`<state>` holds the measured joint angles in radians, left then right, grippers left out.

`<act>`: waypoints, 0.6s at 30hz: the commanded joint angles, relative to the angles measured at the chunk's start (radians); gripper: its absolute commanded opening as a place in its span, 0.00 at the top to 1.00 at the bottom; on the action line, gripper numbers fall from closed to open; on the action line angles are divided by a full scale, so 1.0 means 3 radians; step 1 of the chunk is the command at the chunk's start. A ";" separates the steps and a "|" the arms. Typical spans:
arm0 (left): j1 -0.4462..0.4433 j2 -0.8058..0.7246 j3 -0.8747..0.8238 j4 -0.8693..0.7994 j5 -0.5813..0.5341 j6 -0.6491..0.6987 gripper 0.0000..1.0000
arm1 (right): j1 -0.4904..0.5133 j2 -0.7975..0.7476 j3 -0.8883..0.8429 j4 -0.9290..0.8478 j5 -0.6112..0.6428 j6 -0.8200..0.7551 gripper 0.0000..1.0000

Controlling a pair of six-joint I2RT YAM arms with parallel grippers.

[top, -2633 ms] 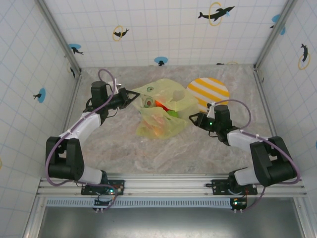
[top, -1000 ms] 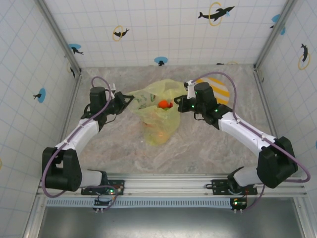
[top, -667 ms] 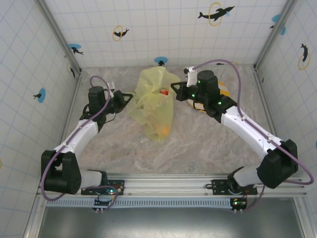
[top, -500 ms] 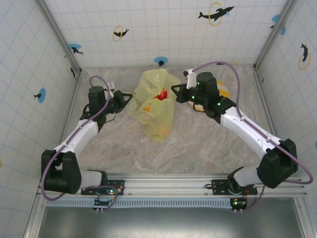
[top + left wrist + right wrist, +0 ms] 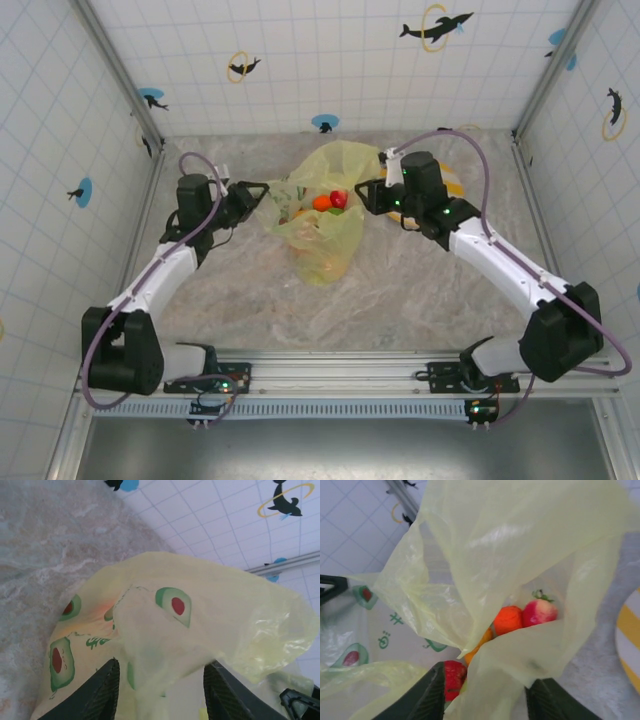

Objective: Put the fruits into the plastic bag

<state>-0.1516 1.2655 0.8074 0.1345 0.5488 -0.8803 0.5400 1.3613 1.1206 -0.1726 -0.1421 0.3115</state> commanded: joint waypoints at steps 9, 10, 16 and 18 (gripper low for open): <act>-0.0001 -0.0761 0.0108 -0.0263 -0.0830 0.0680 0.27 | -0.0356 -0.0791 0.0090 -0.0176 0.0502 -0.0354 0.35; -0.0001 -0.0838 0.0077 -0.0292 -0.0958 0.0756 0.26 | -0.0393 -0.0848 0.0066 -0.0175 0.0572 -0.0389 0.33; -0.0002 -0.1314 -0.0337 -0.0436 -0.1907 0.0966 0.10 | -0.0570 -0.1070 -0.0335 -0.0135 0.1211 -0.0599 0.15; -0.0001 -0.1429 -0.0563 -0.0430 -0.2229 0.0999 0.03 | -0.0635 -0.1111 -0.0602 -0.0029 0.1440 -0.0632 0.06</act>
<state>-0.1516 0.8612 0.7097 0.0547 0.0750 -0.6350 0.3683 1.0321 1.0260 -0.1928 0.1509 0.1627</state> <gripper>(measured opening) 0.956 0.920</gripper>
